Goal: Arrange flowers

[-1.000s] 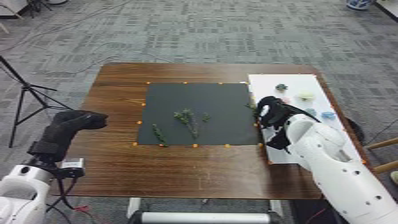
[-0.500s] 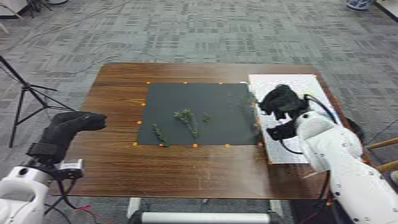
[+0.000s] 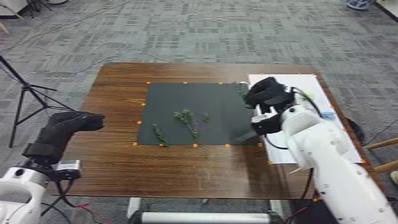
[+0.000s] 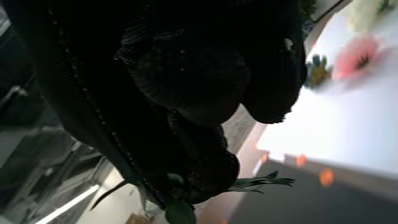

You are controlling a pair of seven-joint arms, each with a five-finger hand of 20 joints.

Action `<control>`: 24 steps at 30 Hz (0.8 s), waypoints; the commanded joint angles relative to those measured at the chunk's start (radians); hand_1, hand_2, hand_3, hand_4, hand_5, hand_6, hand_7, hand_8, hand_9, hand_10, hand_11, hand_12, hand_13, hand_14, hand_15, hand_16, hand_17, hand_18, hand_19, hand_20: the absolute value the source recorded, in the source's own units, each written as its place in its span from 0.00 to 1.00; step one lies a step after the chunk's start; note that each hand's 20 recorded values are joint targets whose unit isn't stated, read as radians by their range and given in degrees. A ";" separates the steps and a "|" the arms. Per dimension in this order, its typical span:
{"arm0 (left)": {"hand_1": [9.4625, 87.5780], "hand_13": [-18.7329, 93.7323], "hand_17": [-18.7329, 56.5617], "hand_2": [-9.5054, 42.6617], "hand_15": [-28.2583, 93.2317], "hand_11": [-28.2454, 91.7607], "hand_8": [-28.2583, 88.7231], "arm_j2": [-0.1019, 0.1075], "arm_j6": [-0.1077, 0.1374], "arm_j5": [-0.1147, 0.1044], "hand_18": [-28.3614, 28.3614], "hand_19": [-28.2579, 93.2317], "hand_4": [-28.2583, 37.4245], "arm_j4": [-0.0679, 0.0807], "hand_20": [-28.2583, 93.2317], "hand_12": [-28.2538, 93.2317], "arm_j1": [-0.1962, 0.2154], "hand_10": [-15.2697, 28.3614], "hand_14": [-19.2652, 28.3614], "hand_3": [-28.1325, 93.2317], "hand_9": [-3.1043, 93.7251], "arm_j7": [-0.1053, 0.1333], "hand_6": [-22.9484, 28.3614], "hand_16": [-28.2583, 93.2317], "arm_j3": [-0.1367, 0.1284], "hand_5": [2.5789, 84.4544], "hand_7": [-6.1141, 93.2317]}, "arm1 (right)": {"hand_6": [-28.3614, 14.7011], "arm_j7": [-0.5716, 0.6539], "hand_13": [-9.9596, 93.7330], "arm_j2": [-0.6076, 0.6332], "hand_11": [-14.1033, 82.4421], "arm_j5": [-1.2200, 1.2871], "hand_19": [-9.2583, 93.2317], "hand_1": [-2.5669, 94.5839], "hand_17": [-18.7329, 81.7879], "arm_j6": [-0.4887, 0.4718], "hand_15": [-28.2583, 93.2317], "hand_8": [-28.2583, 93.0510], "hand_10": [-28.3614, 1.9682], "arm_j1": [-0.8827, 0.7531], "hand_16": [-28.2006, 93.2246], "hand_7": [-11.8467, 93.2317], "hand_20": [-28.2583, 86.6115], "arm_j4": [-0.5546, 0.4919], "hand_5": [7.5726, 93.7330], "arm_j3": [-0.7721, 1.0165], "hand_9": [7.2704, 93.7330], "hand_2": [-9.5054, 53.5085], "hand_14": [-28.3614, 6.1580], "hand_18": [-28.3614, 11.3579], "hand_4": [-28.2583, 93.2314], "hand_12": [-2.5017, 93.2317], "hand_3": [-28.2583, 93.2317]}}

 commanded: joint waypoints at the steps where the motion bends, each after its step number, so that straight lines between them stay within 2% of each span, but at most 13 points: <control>1: 0.22 0.58 0.29 0.17 0.47 0.43 0.17 -0.012 -0.023 0.010 0.80 0.48 0.12 -0.004 0.47 0.36 -0.001 0.69 0.80 0.80 0.61 -0.021 0.46 0.25 -0.003 0.68 0.29 | 0.51 -0.022 1.00 -0.120 0.44 -0.160 0.98 0.74 0.94 0.004 0.72 0.40 0.52 -0.048 0.44 0.47 0.60 0.049 0.73 -0.100 0.94 0.00 0.77 0.64 0.22 0.53 0.65; 4: 0.22 0.58 0.28 0.17 0.47 0.43 0.17 -0.015 -0.030 0.021 0.80 0.48 0.12 -0.004 0.47 0.36 -0.001 0.69 0.80 0.80 0.61 -0.022 0.46 0.25 -0.003 0.68 0.28 | 0.50 -0.022 1.00 -0.139 0.44 -0.192 0.97 0.74 0.93 -0.003 0.71 0.38 0.52 -0.056 0.44 0.51 0.60 0.066 0.71 -0.107 0.93 0.00 0.77 0.64 0.21 0.53 0.65; 11: 0.20 0.57 0.28 0.15 0.46 0.43 0.17 -0.022 -0.038 0.015 0.80 0.48 0.12 -0.010 0.47 0.36 0.020 0.69 0.79 0.80 0.61 -0.020 0.45 0.25 -0.016 0.68 0.28 | 0.52 -0.004 1.00 -0.145 0.45 -0.210 0.97 0.72 0.93 -0.005 0.70 0.37 0.53 -0.071 0.44 0.54 0.61 0.086 0.68 -0.092 0.92 0.00 0.77 0.64 0.22 0.53 0.67; 16: 0.20 0.57 0.28 0.14 0.46 0.43 0.17 -0.027 -0.048 0.013 0.80 0.47 0.12 -0.012 0.47 0.36 0.032 0.68 0.79 0.79 0.60 -0.022 0.45 0.25 -0.022 0.67 0.28 | 0.52 0.005 1.00 -0.148 0.43 -0.209 0.97 0.69 0.93 -0.092 0.69 0.39 0.54 -0.077 0.46 0.52 0.61 0.069 0.66 -0.048 0.91 0.00 0.76 0.62 0.22 0.55 0.66; 20: 0.19 0.57 0.28 0.13 0.46 0.42 0.17 -0.028 -0.067 0.021 0.80 0.47 0.13 -0.011 0.47 0.36 0.027 0.69 0.80 0.79 0.60 -0.024 0.45 0.26 -0.020 0.67 0.28 | 0.52 -0.009 1.00 -0.141 0.43 -0.240 0.97 0.67 0.92 -0.131 0.69 0.39 0.54 -0.077 0.46 0.50 0.61 0.050 0.65 -0.024 0.90 0.00 0.76 0.62 0.23 0.56 0.65; 22: 0.19 0.56 0.27 0.11 0.46 0.42 0.17 -0.028 -0.069 0.024 0.80 0.47 0.13 -0.013 0.47 0.36 0.032 0.68 0.79 0.79 0.60 -0.028 0.45 0.26 -0.023 0.67 0.27 | 0.51 -0.013 1.00 -0.132 0.43 -0.233 0.97 0.66 0.92 -0.126 0.69 0.40 0.53 -0.084 0.47 0.49 0.61 0.034 0.64 -0.018 0.89 0.00 0.76 0.62 0.24 0.56 0.63; 24: 0.19 0.56 0.27 0.11 0.46 0.42 0.17 -0.029 -0.074 0.024 0.80 0.47 0.13 -0.012 0.47 0.37 0.032 0.68 0.79 0.79 0.60 -0.028 0.45 0.26 -0.024 0.67 0.27 | 0.51 -0.017 1.00 -0.133 0.46 -0.242 0.97 0.65 0.92 -0.180 0.68 0.40 0.52 -0.086 0.48 0.48 0.61 0.018 0.64 0.007 0.88 0.00 0.75 0.62 0.26 0.54 0.61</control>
